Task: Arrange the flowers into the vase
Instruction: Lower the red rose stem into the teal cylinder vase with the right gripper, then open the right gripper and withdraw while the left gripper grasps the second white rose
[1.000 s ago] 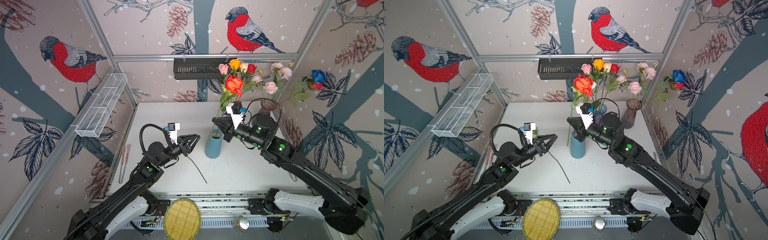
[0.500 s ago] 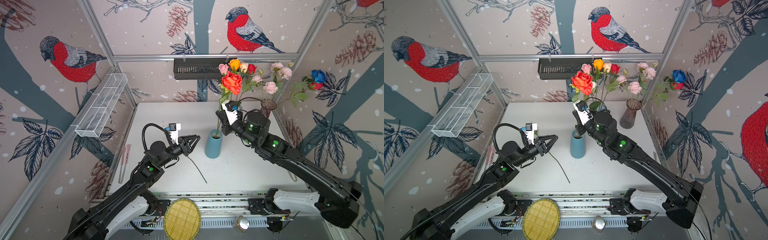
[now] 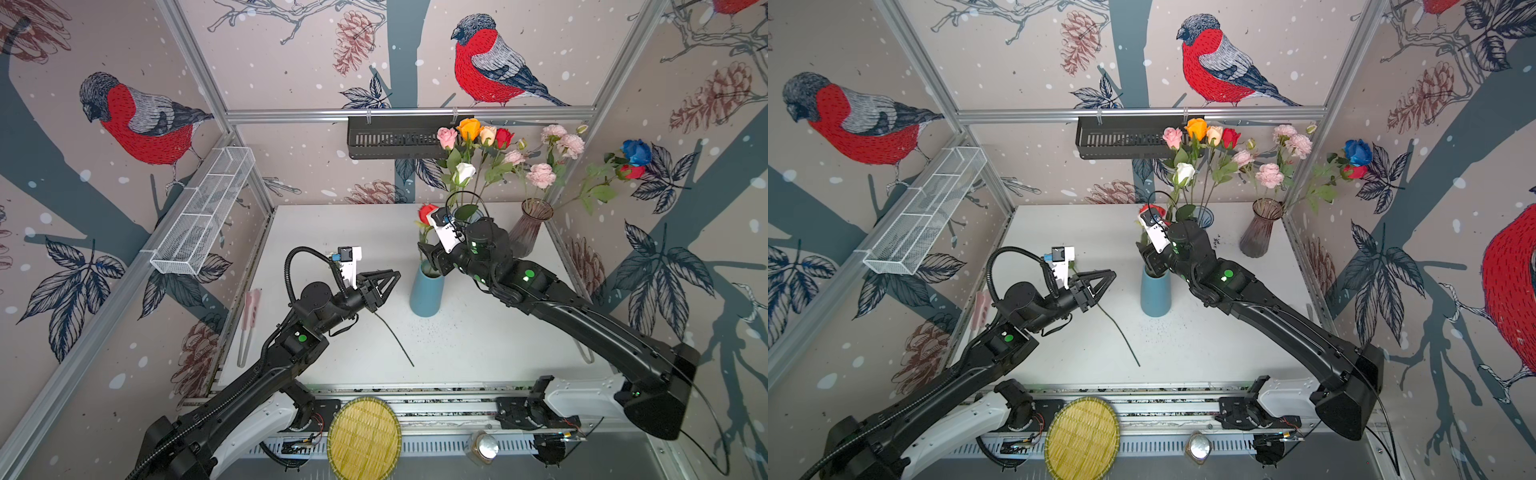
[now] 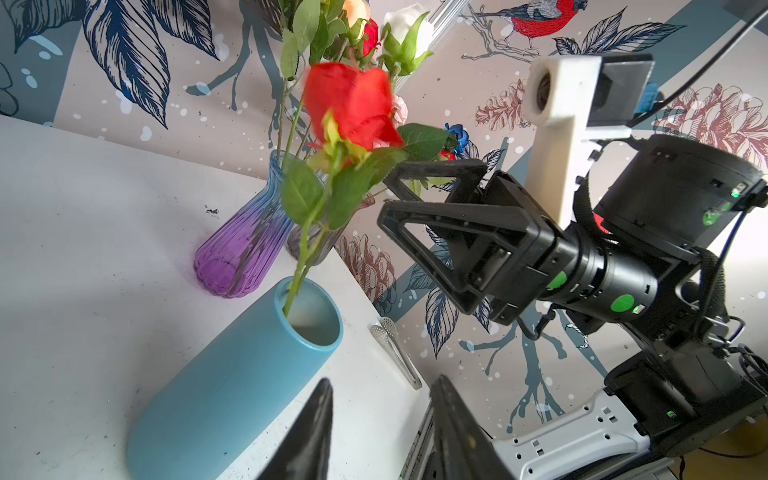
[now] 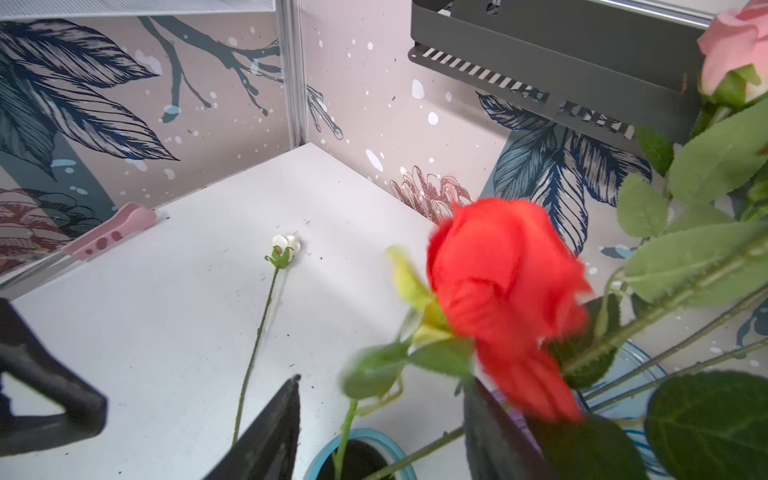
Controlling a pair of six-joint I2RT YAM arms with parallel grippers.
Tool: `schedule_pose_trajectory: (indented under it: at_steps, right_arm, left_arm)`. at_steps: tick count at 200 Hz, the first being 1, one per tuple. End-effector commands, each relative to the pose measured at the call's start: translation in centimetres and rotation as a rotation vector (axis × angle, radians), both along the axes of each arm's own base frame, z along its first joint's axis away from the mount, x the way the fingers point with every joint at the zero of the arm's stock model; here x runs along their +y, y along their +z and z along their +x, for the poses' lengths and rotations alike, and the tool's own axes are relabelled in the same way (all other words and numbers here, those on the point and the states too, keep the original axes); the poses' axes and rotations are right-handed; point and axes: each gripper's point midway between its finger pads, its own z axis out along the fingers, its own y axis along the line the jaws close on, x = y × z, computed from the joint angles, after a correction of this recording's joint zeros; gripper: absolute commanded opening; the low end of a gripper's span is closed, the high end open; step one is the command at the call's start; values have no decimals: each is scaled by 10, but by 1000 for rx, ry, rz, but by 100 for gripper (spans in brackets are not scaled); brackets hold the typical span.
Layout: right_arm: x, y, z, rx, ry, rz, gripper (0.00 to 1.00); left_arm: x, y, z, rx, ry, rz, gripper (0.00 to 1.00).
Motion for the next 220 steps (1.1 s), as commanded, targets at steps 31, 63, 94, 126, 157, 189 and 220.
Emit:
schedule_pose_trajectory:
  at_steps: [31, 63, 94, 126, 157, 189, 220]
  right_arm:
    - [-18, 23, -8, -23, -14, 98, 61]
    - [-34, 22, -20, -26, -23, 127, 61]
    - [-54, 14, -27, -17, -53, 135, 61]
    - [-68, -1, -35, 6, -64, 150, 61]
    - [-77, -17, -42, 36, -66, 156, 61]
    - [-84, -23, -47, 44, -73, 166, 61]
    - [-89, -27, -48, 52, -79, 161, 61]
  left_arm:
    - [29, -41, 28, 156, 232, 168, 40]
    - [70, -117, 51, 433, 368, 309, 35]
    - [97, -166, 63, 570, 477, 447, 37]
    - [111, -196, 80, 644, 573, 569, 38]
    - [119, -229, 94, 776, 625, 729, 36]
    - [124, -265, 105, 929, 656, 894, 22]
    - [125, -278, 114, 958, 689, 935, 21]
